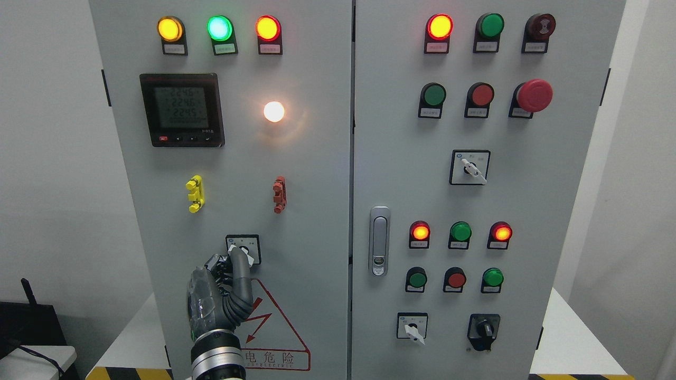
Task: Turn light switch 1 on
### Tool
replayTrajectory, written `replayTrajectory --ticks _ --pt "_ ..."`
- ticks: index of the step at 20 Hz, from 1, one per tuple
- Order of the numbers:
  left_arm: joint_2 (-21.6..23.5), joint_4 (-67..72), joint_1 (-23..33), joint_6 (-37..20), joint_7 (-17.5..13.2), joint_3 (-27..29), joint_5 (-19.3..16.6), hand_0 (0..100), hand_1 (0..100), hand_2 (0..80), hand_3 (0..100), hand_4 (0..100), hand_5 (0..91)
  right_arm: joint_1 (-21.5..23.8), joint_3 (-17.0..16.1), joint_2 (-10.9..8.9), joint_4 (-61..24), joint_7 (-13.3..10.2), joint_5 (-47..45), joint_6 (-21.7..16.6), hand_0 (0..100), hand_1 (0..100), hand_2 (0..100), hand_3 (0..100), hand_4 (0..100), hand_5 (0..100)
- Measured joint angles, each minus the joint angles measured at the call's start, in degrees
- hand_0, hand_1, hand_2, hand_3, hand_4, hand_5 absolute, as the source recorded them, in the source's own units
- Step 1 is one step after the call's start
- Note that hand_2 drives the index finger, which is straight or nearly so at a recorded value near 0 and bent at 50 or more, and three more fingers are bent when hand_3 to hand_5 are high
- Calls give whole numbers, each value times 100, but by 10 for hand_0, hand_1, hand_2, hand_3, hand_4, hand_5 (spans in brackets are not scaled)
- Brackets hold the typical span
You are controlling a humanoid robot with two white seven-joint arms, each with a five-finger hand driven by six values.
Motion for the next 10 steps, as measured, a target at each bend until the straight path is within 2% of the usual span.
replayTrajectory --ticks 2,8,10 --pt "1 0 4 -4 0 1 0 556 96 598 756 827 863 0 0 0 0 -6 0 0 120 389 0 0 0 0" --pt "5 -3 10 -15 -1 4 0 450 111 601 757 830 864 0 0 0 0 -29 0 0 120 389 0 0 0 0" --pt "6 -5 14 -18 -1 5 0 386 128 602 757 831 864 0 0 0 0 -26 0 0 120 389 0 0 0 0"
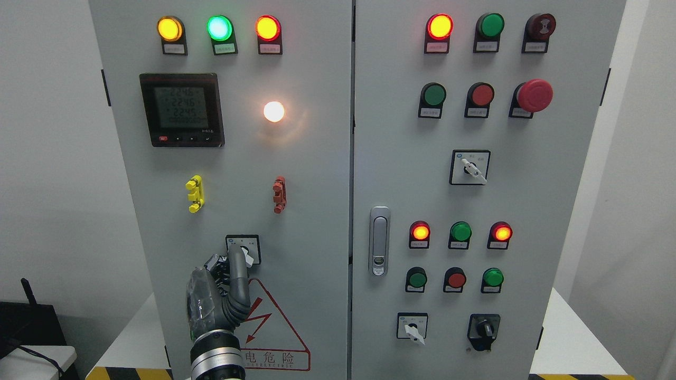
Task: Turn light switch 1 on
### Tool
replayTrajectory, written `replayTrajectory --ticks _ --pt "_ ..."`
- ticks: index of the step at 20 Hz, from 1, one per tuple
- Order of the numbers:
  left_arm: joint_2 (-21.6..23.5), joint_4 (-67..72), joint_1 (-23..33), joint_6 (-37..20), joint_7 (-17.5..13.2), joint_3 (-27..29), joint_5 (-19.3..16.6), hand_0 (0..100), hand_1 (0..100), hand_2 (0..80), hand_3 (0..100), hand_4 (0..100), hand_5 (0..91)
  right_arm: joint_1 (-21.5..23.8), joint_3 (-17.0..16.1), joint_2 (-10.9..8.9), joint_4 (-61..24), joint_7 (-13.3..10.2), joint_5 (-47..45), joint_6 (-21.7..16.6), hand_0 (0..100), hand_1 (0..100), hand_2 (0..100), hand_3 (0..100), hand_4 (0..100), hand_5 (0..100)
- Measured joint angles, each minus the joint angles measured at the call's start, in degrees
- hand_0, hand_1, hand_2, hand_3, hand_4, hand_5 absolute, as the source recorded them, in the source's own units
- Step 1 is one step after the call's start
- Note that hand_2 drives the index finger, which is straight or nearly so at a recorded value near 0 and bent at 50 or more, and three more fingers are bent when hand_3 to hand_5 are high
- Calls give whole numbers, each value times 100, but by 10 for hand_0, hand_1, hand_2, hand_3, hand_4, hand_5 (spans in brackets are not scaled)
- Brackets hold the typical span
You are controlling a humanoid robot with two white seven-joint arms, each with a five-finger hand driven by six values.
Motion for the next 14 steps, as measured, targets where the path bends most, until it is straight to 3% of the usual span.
replayTrajectory --ticks 14 --pt "19 -48 133 -74 -3 12 0 302 137 612 762 839 864 0 0 0 0 26 0 -5 120 389 0 0 0 0"
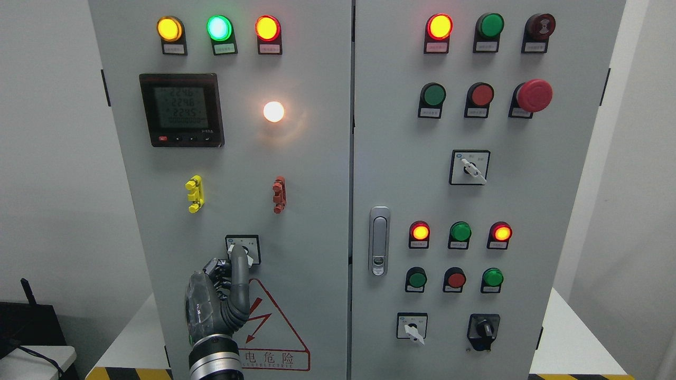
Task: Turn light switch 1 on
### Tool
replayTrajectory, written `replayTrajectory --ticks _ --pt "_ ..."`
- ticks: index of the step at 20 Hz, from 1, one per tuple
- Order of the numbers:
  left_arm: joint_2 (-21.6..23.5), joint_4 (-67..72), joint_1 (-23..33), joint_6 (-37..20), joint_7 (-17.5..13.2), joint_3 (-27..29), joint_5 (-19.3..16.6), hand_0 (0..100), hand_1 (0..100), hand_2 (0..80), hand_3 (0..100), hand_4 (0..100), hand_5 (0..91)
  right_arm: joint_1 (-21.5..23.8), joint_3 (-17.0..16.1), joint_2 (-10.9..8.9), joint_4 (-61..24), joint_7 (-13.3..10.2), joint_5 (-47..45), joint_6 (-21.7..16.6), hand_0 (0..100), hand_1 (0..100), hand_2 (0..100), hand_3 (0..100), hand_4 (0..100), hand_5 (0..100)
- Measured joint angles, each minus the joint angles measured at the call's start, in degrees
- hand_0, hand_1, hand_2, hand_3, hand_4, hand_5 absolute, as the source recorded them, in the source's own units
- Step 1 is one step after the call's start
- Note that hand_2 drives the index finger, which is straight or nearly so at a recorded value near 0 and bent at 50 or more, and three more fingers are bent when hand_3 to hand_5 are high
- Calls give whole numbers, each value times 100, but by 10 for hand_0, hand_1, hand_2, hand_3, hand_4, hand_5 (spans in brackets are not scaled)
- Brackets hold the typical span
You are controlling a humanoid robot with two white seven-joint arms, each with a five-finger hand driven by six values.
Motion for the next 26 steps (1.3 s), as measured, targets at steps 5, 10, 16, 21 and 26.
replayTrajectory --ticks 5,10,16,21,26 --pt "7 -63 179 -273 -17 3 -4 276 143 621 776 845 864 0 0 0 0 0 0 0 120 389 0 0 0 0" --pt "13 -126 549 -969 17 37 -11 273 141 632 792 850 864 0 0 0 0 0 0 0 120 389 0 0 0 0" --pt "46 -58 1340 -2556 -378 303 3 266 113 610 851 872 825 0 0 0 0 1 0 0 120 389 0 0 0 0" --pt "108 386 2163 -4605 -1332 943 40 207 46 414 666 730 501 0 0 0 0 1 0 0 120 389 0 0 0 0" --pt "155 1117 2729 -5926 -1895 1812 216 170 9 305 570 626 391 0 0 1 0 1 0 0 120 389 0 0 0 0"
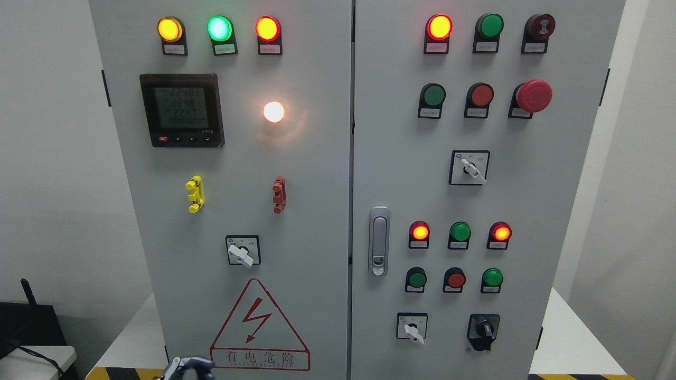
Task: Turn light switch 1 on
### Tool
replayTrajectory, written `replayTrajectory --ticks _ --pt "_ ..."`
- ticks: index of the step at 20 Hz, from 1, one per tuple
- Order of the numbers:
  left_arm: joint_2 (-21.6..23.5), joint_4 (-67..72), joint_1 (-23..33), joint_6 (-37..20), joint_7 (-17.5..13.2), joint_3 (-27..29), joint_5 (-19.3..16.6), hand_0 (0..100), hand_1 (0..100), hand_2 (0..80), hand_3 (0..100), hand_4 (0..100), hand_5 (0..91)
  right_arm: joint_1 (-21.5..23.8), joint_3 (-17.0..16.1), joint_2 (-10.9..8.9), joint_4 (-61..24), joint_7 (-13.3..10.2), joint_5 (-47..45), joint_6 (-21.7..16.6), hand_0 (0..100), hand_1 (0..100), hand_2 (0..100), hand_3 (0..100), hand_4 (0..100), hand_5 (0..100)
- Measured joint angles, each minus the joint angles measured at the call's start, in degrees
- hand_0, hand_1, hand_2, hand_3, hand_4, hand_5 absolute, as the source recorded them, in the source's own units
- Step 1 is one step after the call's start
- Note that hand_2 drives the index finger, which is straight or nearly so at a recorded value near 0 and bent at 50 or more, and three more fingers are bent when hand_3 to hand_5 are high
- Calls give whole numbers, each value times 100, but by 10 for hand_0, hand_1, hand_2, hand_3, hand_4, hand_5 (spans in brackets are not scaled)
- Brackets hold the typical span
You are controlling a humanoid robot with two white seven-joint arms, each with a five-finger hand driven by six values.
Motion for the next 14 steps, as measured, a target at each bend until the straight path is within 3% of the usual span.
replayTrajectory --ticks 4,9,14 --pt "39 639 420 -448 -345 782 242 152 0 180 446 497 271 0 0 0 1 0 0 0 120 389 0 0 0 0" --pt "131 1561 900 -683 -697 1675 463 143 0 168 402 447 206 0 0 0 0 0 0 0 120 389 0 0 0 0" --pt "225 2673 1165 -764 -848 2446 561 146 0 65 269 369 164 0 0 0 1 0 0 0 120 389 0 0 0 0"
